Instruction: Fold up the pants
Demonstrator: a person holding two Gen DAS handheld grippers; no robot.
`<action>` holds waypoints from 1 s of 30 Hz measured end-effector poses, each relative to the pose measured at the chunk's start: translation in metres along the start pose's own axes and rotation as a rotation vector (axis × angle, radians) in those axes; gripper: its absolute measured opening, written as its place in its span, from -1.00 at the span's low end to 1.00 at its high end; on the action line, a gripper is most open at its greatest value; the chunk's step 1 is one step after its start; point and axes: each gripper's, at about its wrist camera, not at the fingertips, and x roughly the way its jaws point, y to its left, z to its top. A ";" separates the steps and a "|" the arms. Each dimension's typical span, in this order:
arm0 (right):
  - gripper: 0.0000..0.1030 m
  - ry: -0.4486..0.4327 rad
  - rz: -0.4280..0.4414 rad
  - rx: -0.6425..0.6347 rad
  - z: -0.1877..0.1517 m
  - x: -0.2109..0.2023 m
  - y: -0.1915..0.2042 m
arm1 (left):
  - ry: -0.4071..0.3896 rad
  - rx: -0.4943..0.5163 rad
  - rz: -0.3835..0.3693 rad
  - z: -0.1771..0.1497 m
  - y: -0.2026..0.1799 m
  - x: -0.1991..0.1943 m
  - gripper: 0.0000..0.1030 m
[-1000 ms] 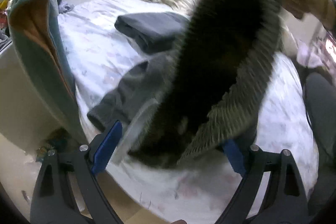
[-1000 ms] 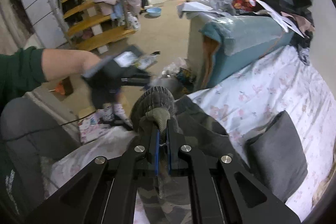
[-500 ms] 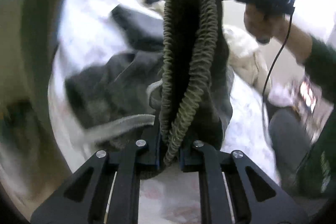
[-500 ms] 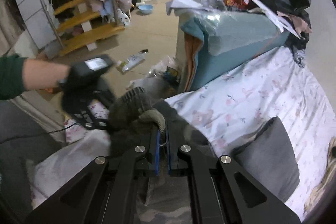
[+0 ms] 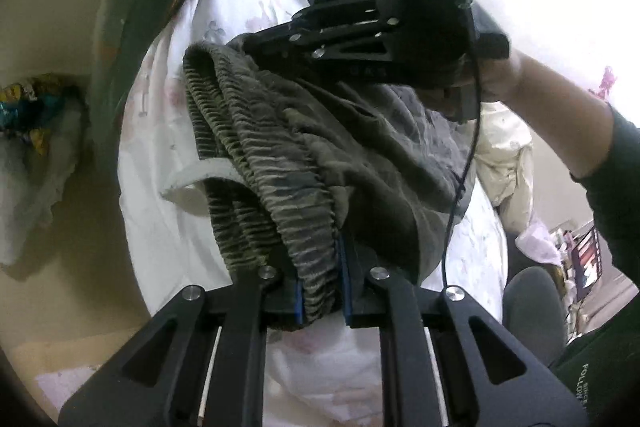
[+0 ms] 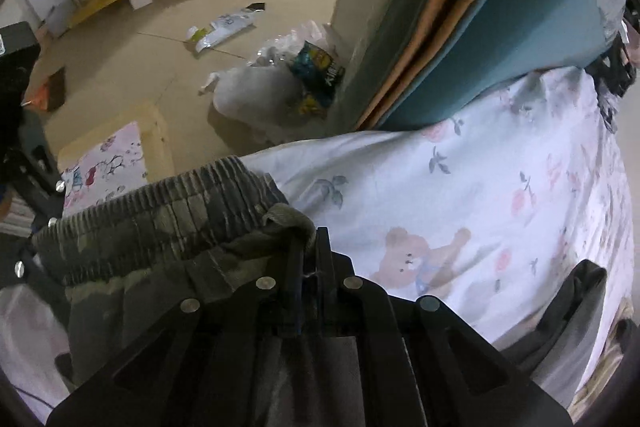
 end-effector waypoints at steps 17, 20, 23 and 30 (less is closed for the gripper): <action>0.19 0.055 -0.154 0.330 -0.192 -0.098 -0.121 | 0.018 -0.071 0.090 -0.008 -0.014 0.000 -0.79; -0.02 0.107 -0.157 0.317 -0.206 -0.073 -0.121 | 0.001 -0.064 0.096 -0.015 -0.014 0.000 -0.79; -0.98 0.156 -0.168 0.288 -0.212 -0.053 -0.118 | -0.009 -0.072 0.087 -0.017 -0.012 0.000 -0.79; -1.00 -0.001 -0.302 0.351 -0.213 -0.087 -0.151 | -0.032 -0.080 0.074 -0.026 -0.005 -0.001 -0.80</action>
